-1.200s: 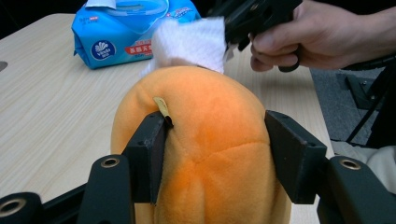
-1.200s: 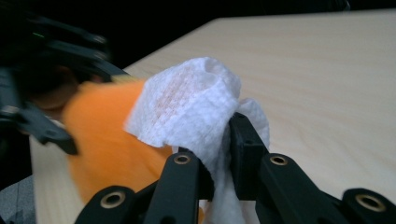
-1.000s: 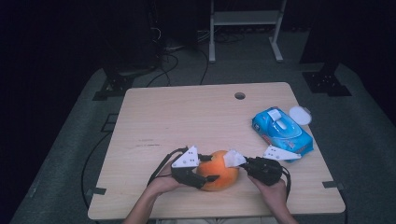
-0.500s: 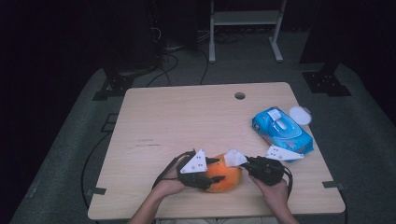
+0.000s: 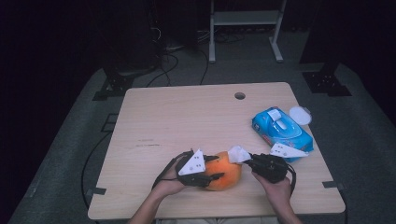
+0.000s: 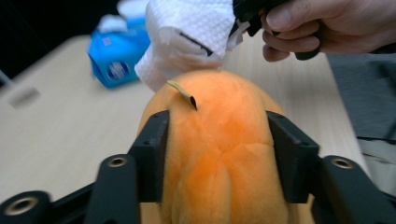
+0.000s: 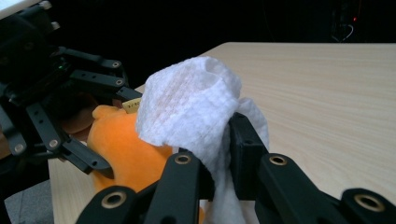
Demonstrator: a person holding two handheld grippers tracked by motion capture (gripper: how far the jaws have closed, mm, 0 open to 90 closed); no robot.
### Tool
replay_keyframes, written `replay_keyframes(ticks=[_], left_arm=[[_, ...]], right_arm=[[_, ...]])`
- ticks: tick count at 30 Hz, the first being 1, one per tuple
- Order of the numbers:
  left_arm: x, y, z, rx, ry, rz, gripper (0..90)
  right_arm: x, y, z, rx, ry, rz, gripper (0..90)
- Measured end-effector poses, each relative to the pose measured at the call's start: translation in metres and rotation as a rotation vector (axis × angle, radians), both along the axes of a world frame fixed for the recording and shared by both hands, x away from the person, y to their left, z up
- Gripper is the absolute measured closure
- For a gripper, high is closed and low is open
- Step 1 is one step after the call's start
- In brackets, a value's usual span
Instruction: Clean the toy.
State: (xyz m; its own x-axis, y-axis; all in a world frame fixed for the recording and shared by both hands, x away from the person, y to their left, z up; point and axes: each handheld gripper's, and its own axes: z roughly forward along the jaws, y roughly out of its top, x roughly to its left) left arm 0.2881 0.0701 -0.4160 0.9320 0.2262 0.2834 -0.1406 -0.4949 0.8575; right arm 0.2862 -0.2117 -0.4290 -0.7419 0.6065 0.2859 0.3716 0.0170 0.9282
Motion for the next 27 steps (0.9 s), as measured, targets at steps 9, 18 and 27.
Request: replay_keyframes(ticks=[9,18,27], left_arm=[[0.017,0.006,-0.002,-0.075,0.235,0.091,18.1],[0.021,0.025,-0.001,-0.027,0.243,0.082,41.9],[0.023,0.027,-0.005,-0.043,0.256,0.052,47.1]], right_arm=[[0.000,0.006,-0.014,-0.009,0.050,0.006,81.4],[-0.014,0.024,-0.005,-0.068,-0.008,0.046,81.9],[0.009,-0.001,-0.021,-0.071,0.078,-0.035,81.9]])
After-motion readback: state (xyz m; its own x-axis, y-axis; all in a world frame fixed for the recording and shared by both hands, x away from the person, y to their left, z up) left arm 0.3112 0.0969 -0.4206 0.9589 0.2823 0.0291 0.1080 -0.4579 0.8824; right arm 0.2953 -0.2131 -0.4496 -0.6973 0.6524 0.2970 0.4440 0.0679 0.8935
